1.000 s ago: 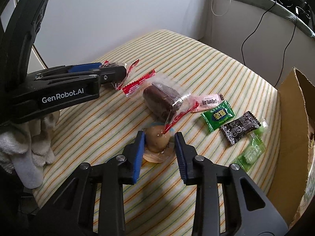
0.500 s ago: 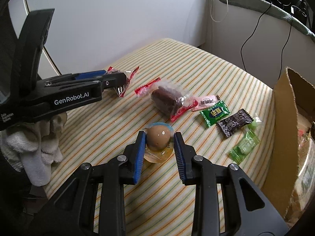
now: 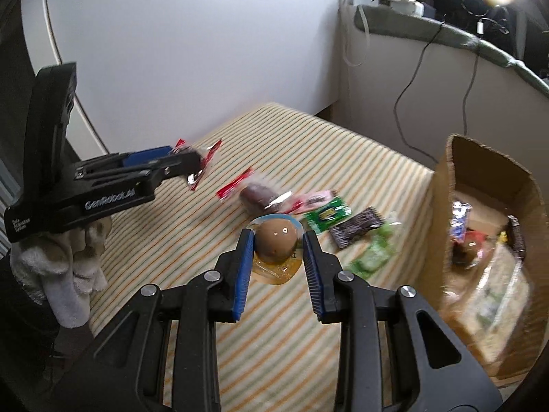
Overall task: Organize snacks
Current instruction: 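Carry the cake and egg into the box and open both tools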
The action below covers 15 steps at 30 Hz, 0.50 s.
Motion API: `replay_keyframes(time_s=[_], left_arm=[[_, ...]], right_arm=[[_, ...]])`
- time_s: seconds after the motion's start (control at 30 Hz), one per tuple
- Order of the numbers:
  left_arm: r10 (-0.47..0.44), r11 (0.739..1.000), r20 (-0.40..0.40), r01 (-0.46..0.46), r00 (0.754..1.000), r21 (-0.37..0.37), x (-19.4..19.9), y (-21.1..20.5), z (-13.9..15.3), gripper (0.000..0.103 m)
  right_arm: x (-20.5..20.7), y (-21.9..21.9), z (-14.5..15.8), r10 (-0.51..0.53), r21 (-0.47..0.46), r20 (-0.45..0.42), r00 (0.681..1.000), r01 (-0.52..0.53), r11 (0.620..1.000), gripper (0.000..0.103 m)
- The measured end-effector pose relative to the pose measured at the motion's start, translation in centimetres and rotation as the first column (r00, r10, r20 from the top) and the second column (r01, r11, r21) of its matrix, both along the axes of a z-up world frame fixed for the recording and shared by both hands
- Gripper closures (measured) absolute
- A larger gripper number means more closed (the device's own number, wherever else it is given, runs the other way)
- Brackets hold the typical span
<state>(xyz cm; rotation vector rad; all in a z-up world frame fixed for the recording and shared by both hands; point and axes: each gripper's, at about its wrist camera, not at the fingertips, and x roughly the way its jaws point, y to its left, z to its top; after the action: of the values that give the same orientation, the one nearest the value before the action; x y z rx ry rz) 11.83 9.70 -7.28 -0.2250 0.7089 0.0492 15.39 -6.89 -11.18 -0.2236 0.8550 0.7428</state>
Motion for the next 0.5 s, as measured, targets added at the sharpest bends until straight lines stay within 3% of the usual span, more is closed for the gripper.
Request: replay_keyframes(time_s=[0.5], left_arm=[[-0.163,0.987,0.038,0.163,0.986,0.007,2.3,-8.5,2.4,0.057]], right_arm=[[4.9,-9.1,2.8,-0.162,0.015,0.052,0.985,0.161,0.987,0.073]])
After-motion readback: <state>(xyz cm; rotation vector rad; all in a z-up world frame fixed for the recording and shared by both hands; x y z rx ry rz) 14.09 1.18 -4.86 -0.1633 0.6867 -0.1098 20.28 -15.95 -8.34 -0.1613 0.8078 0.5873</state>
